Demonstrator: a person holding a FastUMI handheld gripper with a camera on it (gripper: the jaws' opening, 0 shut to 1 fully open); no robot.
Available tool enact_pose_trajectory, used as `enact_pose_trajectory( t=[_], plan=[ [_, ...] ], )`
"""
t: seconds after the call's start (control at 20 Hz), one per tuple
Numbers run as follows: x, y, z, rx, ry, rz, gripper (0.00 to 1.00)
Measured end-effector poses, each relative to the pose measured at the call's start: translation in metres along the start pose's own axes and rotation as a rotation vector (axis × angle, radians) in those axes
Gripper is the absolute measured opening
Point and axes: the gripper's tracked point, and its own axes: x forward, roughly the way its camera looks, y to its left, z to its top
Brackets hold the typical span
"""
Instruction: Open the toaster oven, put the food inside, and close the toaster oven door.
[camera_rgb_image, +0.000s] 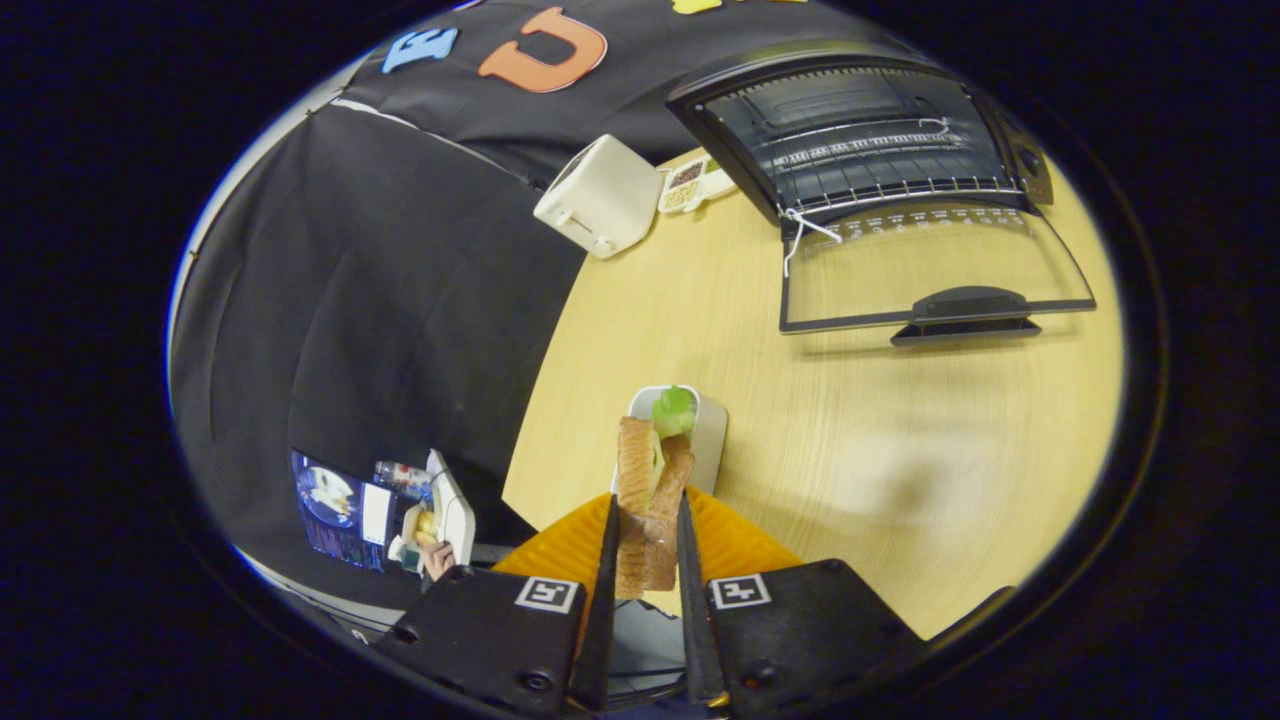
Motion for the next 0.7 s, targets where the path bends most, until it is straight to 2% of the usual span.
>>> enact_pose_trajectory(
  t=[0.15, 0.5, 0.7],
  plan=[
    [-0.011, 0.013, 0.001, -0.046, -0.032, 0.014, 0.34],
    [-0.045, 0.046, 0.008, -0.043, -0.074, 0.119, 0.34],
    [-0.065, 0.051, 0.028, 0.103, -0.118, 0.216, 0.32]
  ],
)
